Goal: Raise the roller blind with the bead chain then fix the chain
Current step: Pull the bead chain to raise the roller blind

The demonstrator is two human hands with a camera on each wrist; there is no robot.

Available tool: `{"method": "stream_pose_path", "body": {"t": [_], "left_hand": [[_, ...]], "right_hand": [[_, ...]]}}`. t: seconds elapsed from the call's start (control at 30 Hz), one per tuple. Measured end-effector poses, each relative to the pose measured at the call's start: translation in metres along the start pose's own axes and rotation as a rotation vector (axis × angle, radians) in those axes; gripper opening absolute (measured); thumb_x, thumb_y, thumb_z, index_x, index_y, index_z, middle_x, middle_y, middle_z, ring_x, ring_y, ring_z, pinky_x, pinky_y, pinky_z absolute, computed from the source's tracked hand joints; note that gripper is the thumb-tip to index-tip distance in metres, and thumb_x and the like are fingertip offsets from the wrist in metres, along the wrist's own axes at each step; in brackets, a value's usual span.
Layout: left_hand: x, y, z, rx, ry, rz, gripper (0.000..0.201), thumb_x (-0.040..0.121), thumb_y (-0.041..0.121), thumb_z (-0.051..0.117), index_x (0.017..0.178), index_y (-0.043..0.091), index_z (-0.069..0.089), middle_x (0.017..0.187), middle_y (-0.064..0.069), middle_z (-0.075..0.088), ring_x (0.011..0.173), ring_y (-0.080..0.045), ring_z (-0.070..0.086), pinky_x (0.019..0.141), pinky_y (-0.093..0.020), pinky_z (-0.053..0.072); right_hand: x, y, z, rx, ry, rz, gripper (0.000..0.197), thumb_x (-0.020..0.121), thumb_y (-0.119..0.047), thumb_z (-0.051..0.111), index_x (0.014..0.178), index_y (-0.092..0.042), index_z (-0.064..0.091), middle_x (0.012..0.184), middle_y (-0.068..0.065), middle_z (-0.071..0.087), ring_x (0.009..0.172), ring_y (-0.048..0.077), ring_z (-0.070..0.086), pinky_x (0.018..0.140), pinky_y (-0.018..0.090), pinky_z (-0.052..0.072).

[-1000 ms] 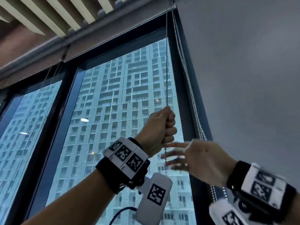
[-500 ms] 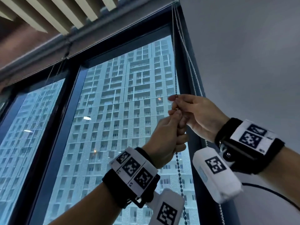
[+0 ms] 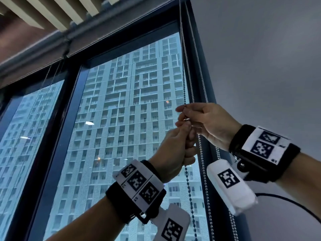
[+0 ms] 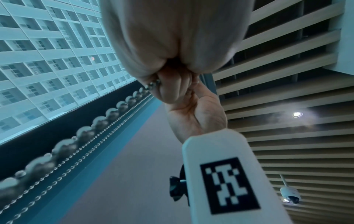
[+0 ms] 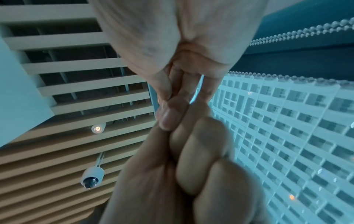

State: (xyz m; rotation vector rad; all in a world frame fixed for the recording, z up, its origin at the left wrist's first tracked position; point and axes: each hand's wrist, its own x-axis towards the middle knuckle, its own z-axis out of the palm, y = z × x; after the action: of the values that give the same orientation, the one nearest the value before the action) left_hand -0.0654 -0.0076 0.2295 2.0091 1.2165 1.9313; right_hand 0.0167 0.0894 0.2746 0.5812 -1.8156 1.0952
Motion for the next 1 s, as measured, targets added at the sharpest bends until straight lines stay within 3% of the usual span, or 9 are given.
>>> {"method": "stream_pose_path", "body": {"t": [0.2, 0.37, 0.5, 0.6, 0.7, 0.8, 0.83, 0.93, 1.0], "left_hand": [[0.000, -0.010, -0.017, -0.082, 0.077, -0.021, 0.036, 0.102, 0.033, 0.029, 0.074, 0.015, 0.042, 0.057, 0.006, 0.021, 0.044, -0.007, 0.018, 0.039, -0.018, 0.018], [-0.009, -0.027, -0.027, -0.070, 0.021, -0.100, 0.035, 0.103, 0.025, 0.027, 0.087, 0.007, 0.051, 0.057, 0.004, 0.020, 0.044, -0.008, 0.021, 0.039, -0.018, 0.025], [-0.023, -0.058, -0.034, 0.159, -0.001, -0.261, 0.038, 0.102, 0.019, 0.032, 0.107, -0.009, 0.057, 0.063, -0.001, 0.042, 0.053, -0.010, 0.043, 0.052, -0.021, 0.042], [-0.032, -0.076, -0.046, 0.441, -0.012, -0.321, 0.035, 0.101, 0.021, 0.038, 0.114, -0.002, 0.061, 0.093, -0.015, 0.064, 0.084, -0.022, 0.058, 0.075, -0.032, 0.045], [-0.050, -0.093, -0.057, 0.577, -0.063, -0.371, 0.033, 0.097, 0.025, 0.045, 0.117, 0.005, 0.063, 0.114, -0.016, 0.066, 0.102, -0.029, 0.060, 0.085, -0.036, 0.047], [-0.084, -0.116, -0.061, 0.654, -0.108, -0.394, 0.033, 0.097, 0.028, 0.044, 0.112, 0.009, 0.067, 0.108, -0.012, 0.069, 0.096, -0.018, 0.063, 0.073, -0.016, 0.049], [-0.098, -0.126, -0.062, 0.705, -0.111, -0.392, 0.032, 0.098, 0.028, 0.044, 0.106, 0.010, 0.069, 0.103, -0.011, 0.070, 0.092, -0.018, 0.064, 0.072, -0.017, 0.050], [-0.141, -0.156, -0.058, 0.827, 0.003, -0.292, 0.029, 0.094, 0.029, 0.047, 0.084, 0.016, 0.070, 0.082, -0.007, 0.072, 0.081, -0.020, 0.066, 0.077, -0.042, 0.053], [-0.163, -0.168, -0.048, 0.830, 0.116, -0.180, 0.021, 0.088, 0.023, 0.048, 0.077, 0.018, 0.065, 0.072, 0.003, 0.069, 0.073, -0.010, 0.064, 0.072, -0.035, 0.051]], "right_hand": [[0.001, 0.040, -0.044, -0.318, 0.485, 0.036, 0.026, 0.094, -0.008, 0.052, 0.119, -0.009, 0.060, 0.115, 0.007, 0.066, 0.113, 0.025, 0.062, 0.101, 0.040, 0.048], [-0.014, 0.093, -0.027, -0.199, 0.229, 0.461, 0.031, 0.099, -0.037, 0.045, 0.120, -0.014, 0.047, 0.116, 0.017, 0.061, 0.102, 0.029, 0.062, 0.097, 0.045, 0.048], [-0.025, 0.108, -0.011, -0.009, 0.137, 0.490, 0.054, 0.098, -0.053, 0.034, 0.123, -0.008, 0.052, 0.105, 0.016, 0.068, 0.096, 0.029, 0.065, 0.098, 0.046, 0.048], [-0.036, 0.116, 0.002, 0.096, 0.083, 0.460, 0.059, 0.096, -0.056, 0.035, 0.115, -0.006, 0.058, 0.098, 0.014, 0.070, 0.088, 0.027, 0.066, 0.087, 0.041, 0.051], [-0.062, 0.132, 0.021, 0.143, 0.025, 0.396, 0.042, 0.096, -0.042, 0.047, 0.104, -0.003, 0.061, 0.096, 0.014, 0.067, 0.085, 0.027, 0.063, 0.077, 0.037, 0.052], [-0.105, 0.167, 0.041, 0.171, 0.030, 0.365, 0.025, 0.099, -0.022, 0.048, 0.082, -0.007, 0.059, 0.081, 0.010, 0.062, 0.079, 0.026, 0.061, 0.074, 0.034, 0.053], [-0.122, 0.182, 0.048, 0.200, 0.046, 0.383, 0.027, 0.100, -0.019, 0.046, 0.078, -0.008, 0.057, 0.077, 0.007, 0.063, 0.076, 0.022, 0.063, 0.074, 0.033, 0.055], [-0.171, 0.225, 0.065, 0.225, 0.072, 0.496, 0.031, 0.102, -0.016, 0.041, 0.075, -0.010, 0.054, 0.070, 0.001, 0.064, 0.071, 0.015, 0.065, 0.071, 0.028, 0.054], [-0.203, 0.250, 0.076, 0.222, 0.080, 0.589, 0.033, 0.103, -0.019, 0.038, 0.075, -0.010, 0.053, 0.067, 0.001, 0.063, 0.067, 0.016, 0.064, 0.066, 0.027, 0.052]]}}
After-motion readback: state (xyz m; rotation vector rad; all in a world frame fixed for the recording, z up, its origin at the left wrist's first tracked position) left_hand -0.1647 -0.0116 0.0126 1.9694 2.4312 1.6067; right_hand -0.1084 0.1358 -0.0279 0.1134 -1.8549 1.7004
